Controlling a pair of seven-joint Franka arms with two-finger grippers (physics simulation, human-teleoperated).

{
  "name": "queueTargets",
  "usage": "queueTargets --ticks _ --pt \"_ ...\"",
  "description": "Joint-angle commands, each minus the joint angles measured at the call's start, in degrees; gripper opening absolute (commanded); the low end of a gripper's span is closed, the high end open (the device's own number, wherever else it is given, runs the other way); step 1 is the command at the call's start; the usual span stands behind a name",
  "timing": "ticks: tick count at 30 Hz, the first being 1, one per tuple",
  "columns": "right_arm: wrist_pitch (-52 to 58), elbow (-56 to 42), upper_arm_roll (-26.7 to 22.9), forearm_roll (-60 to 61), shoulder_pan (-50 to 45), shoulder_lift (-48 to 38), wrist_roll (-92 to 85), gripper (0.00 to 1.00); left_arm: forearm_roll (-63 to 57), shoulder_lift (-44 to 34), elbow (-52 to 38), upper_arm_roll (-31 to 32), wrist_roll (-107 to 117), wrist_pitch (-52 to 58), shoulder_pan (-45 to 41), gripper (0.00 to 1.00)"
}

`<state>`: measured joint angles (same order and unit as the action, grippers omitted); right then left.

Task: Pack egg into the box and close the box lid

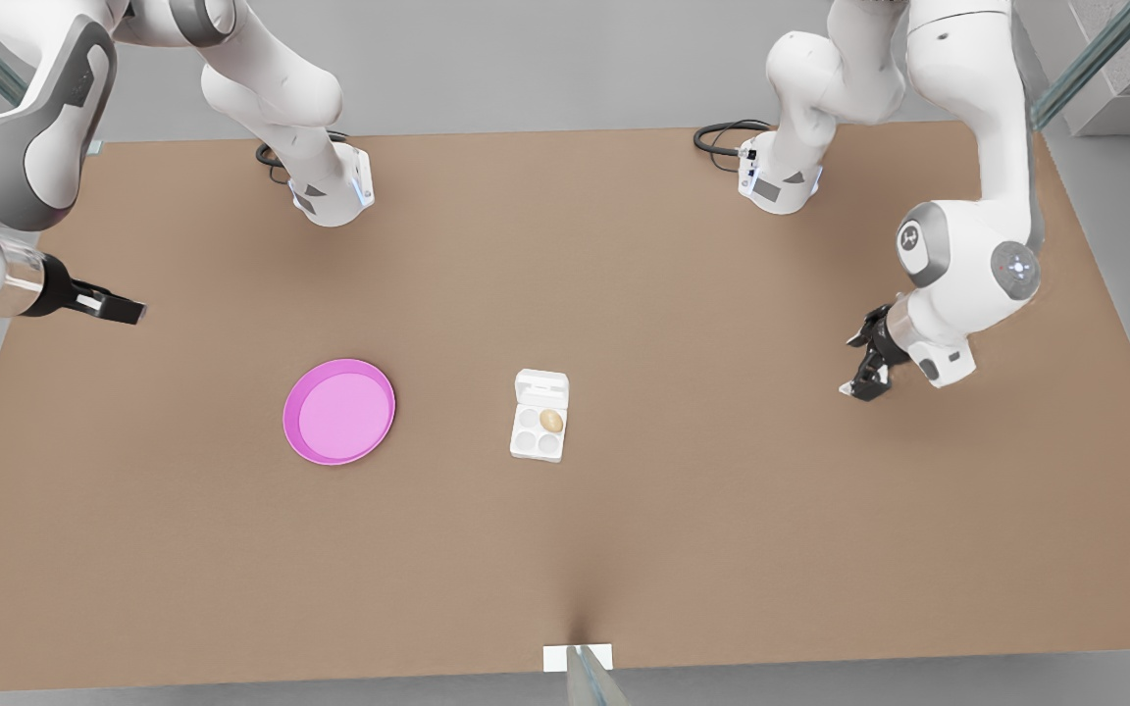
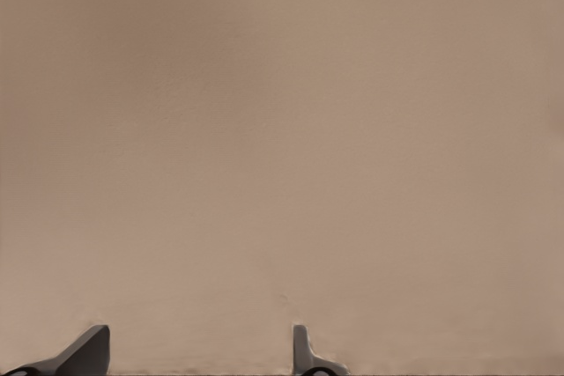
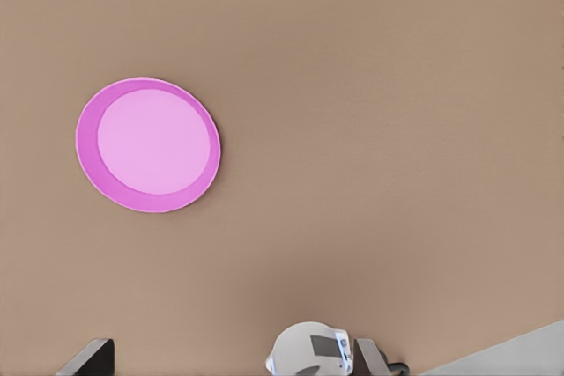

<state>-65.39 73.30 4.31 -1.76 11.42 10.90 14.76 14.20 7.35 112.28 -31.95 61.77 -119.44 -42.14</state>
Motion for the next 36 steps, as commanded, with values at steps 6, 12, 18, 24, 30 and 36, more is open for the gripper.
queueTargets --ticks 6,12,18,24,30,36 --pt "0.0 0.0 0.0 -0.1 -0.4 0.0 0.0 1.00 3.8 10.4 -16.2 -0.6 -10.4 13.1 -39.8 1.00" --pt "-0.1 0.0 0.1 -1.1 -0.7 0.2 0.0 1.00 14.4 25.0 -28.8 0.2 -23.5 15.4 -39.8 1.00" --pt "-0.1 0.0 0.1 -1.0 -0.8 0.3 0.0 1.00 15.1 31.8 -36.3 9.7 -28.1 15.6 -27.7 0.28" --pt "-0.1 0.0 0.2 -1.0 -0.8 0.6 0.0 1.00 14.8 34.7 -37.2 10.3 -28.3 14.5 -25.7 0.21" --pt "-0.1 0.0 0.3 -1.1 -1.1 1.1 0.2 1.00 14.5 39.6 -44.3 11.1 -27.4 16.2 -23.1 0.21" --pt "0.0 0.1 0.4 -1.0 -1.3 1.1 0.5 1.00 12.3 39.6 -44.0 10.9 -30.0 17.2 -21.1 0.21"
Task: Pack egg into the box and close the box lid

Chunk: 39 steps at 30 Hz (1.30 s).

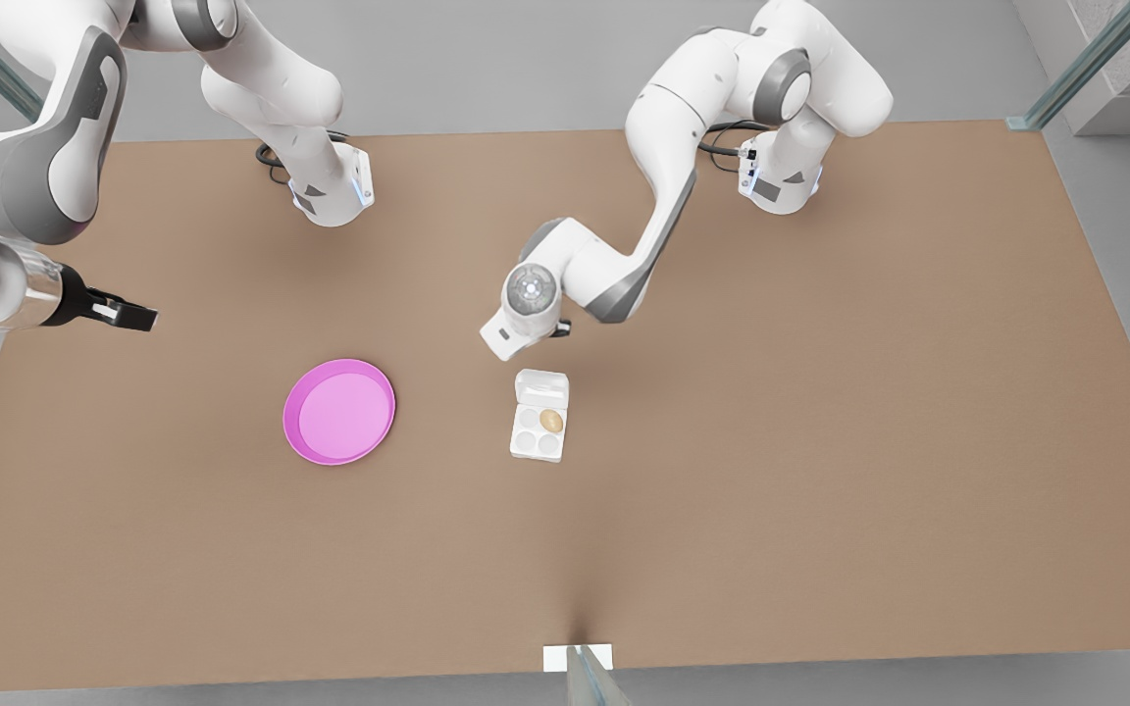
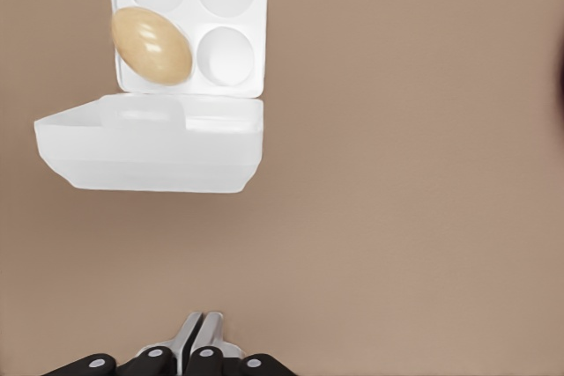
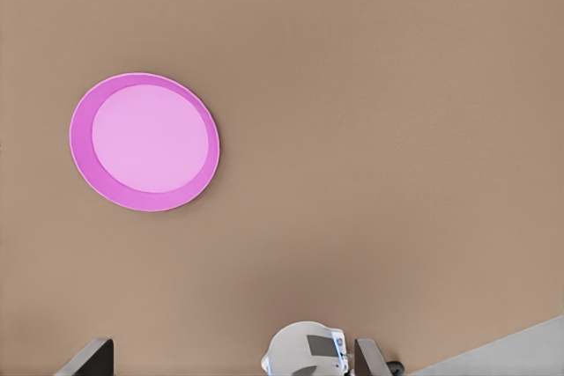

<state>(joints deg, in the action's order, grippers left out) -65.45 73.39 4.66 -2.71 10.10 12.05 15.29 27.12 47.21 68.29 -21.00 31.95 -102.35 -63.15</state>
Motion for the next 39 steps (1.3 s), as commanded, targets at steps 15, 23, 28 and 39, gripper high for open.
queueTargets --ticks 15,23,28,39 --pt "0.0 0.1 0.0 -0.1 0.2 0.1 0.0 1.00 -0.7 7.0 -5.4 0.2 0.8 -7.1 1.3 0.21" --pt "0.0 0.1 0.0 -0.2 0.3 0.3 0.0 1.00 -0.7 9.0 -8.6 1.1 0.9 -9.5 2.9 0.21" --pt "0.0 0.1 0.0 -0.2 0.4 0.3 0.0 1.00 -0.6 9.0 -10.1 1.1 2.1 -9.5 3.2 0.21" --pt "0.1 0.3 0.0 -0.1 0.1 0.3 0.0 1.00 -0.8 9.2 -9.9 1.3 2.2 -9.5 3.2 0.21"
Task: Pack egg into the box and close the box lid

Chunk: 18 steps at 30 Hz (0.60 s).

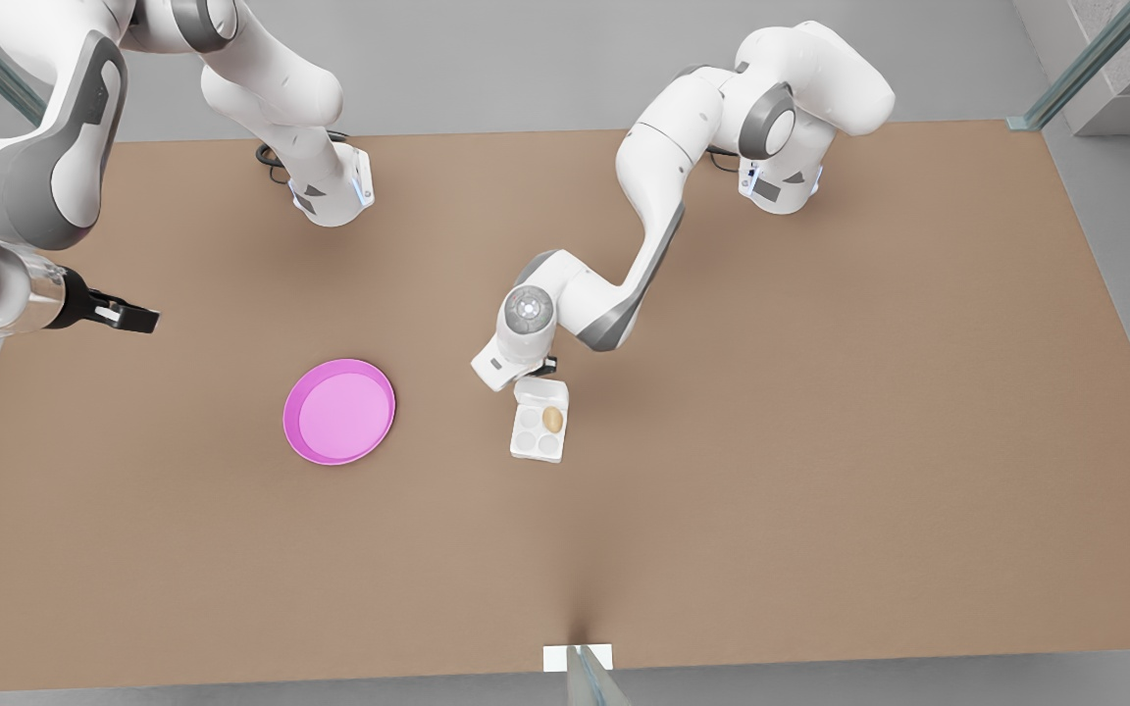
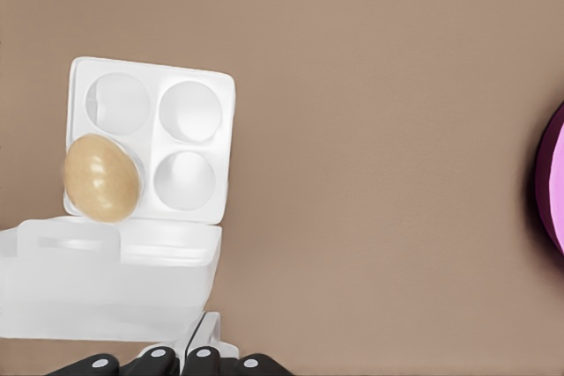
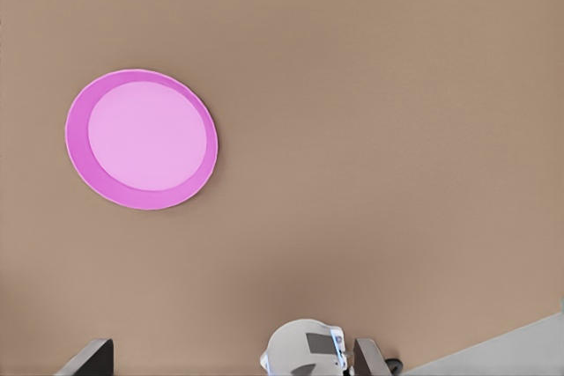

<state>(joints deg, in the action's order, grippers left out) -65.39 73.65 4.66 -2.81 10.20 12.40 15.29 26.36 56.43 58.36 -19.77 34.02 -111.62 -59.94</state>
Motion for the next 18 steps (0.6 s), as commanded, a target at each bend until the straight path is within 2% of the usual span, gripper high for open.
queueTargets --ticks 1,16,17,18 --pt "0.0 0.1 0.0 0.0 0.0 0.0 0.0 1.00 -0.1 0.0 0.0 0.0 0.0 0.6 0.0 0.21" --pt "-0.5 -0.3 0.0 -1.6 -0.3 0.5 0.3 1.00 2.0 -0.4 -1.2 1.0 0.3 0.4 3.8 0.21" --pt "-0.9 -0.3 0.0 -3.9 -0.4 1.1 0.5 1.00 1.9 -2.2 -1.1 0.4 -0.1 1.2 4.7 1.00" --pt "-3.0 -0.2 0.0 -3.5 -0.4 1.8 1.5 1.00 1.9 -5.1 -1.1 -4.0 -0.4 7.5 5.9 1.00"
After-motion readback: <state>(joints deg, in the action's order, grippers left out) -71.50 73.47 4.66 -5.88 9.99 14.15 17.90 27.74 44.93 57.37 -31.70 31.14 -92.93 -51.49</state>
